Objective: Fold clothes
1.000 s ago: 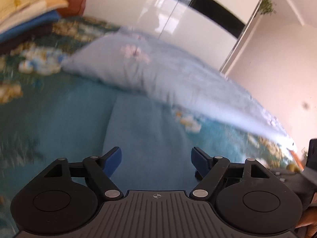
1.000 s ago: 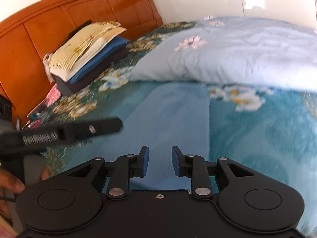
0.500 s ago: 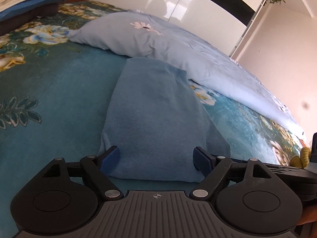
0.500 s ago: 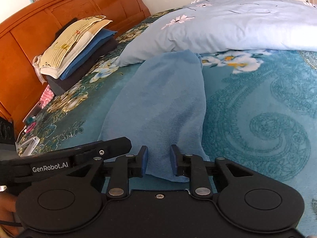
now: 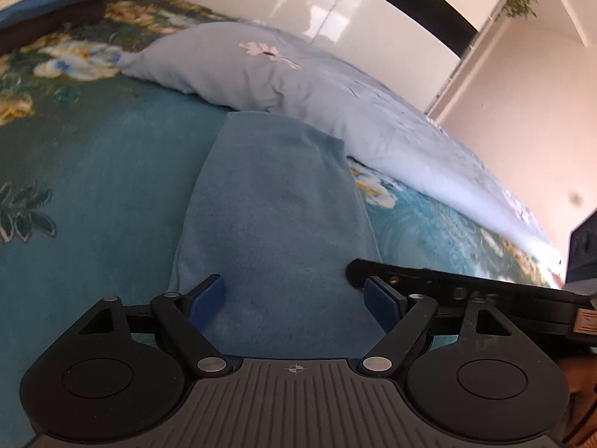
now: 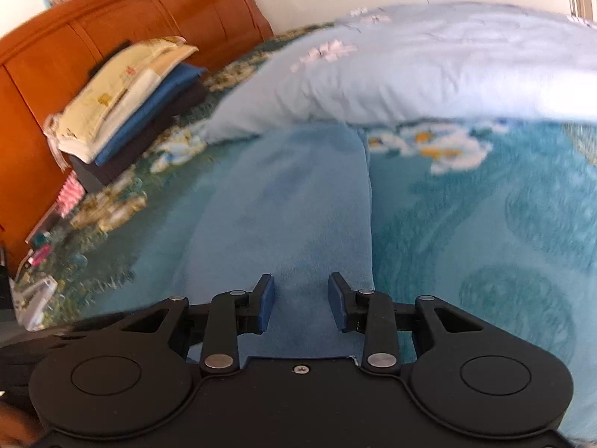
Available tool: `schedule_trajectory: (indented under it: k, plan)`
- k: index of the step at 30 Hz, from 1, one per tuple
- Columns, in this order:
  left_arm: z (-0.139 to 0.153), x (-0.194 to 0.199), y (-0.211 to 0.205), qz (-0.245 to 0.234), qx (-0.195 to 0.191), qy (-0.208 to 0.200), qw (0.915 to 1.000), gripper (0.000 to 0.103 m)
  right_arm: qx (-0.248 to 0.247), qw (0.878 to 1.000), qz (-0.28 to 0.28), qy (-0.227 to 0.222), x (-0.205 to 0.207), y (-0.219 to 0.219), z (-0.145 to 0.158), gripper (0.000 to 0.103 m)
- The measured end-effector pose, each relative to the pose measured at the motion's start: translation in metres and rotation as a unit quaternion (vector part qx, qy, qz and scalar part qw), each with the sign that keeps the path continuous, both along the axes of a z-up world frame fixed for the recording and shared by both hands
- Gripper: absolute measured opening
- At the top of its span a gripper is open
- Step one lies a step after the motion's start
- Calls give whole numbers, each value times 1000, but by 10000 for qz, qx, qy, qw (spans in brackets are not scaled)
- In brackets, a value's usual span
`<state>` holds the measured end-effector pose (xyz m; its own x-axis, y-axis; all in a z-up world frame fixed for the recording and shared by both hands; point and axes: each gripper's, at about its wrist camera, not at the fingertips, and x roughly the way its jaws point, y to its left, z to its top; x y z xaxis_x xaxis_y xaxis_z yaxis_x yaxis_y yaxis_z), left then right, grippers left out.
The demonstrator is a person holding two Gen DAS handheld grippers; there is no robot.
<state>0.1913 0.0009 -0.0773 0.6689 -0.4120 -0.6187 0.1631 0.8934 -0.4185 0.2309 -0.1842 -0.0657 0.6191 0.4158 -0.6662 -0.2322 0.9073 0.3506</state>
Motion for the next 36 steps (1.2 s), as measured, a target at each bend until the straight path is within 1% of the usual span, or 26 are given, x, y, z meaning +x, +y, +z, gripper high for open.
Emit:
schedule_trajectory:
  k: [2,4,6,7,9,11,12,13,15,19,22,26,28,30,31,32,33,36]
  plan:
    - [1,0,-1,-27,69,-1,10000,82,93,10000,-9,27,1,-3,-5,34]
    - [7,-3,-2,-21,122,-9,9999,82,211,9997,-65,52,1,-7,-3,34]
    - [13,-10,2,26,6,31,10000,82,323,9994,-145,-11,-8,-12,4,35]
    - [17,-17,7,68,-112,37,9999,82,371,9991,-178,-76,-16,-15,10,35]
    - [26,-32,16,152,-102,6,9998,82,418,9987,-188,-209,-36,-22,21,36]
    - [35,-47,25,235,-76,-28,9997,82,391,9985,-231,-300,-61,-32,32,39]
    - [39,-58,31,306,-48,-61,9995,82,338,9985,-308,-307,-74,-37,36,43]
    - [44,-69,37,381,-18,-96,9992,82,312,9983,-393,-297,-86,-43,40,44]
    - [52,-91,51,494,-60,-151,9986,82,352,9974,-566,-283,-111,-58,46,44]
    - [70,-127,69,693,224,-282,9969,82,633,9924,-1027,-223,-158,-90,54,49]
    - [82,-153,82,841,445,-381,9947,82,912,9863,-1361,-208,-188,-112,57,49]
    - [100,-188,100,1037,739,-513,9905,83,989,9826,-1550,-256,-214,-122,63,50]
    - [108,-205,109,1135,886,-578,9879,83,1065,9818,-1528,-374,-227,-122,68,52]
    - [116,-211,105,1174,798,-627,9879,83,1218,9798,-1494,-524,-239,-123,73,56]
    - [120,-214,103,1192,747,-651,9879,85,1273,9794,-1462,-568,-243,-123,74,57]
    - [122,-216,100,1210,656,-664,9883,95,1309,9794,-1412,-604,-247,-125,75,57]
    - [123,-217,98,1229,560,-675,9885,99,1321,9795,-1380,-633,-251,-127,76,58]
    - [123,-225,89,1143,344,-729,9902,101,1250,9789,-1518,-561,-256,-136,75,59]
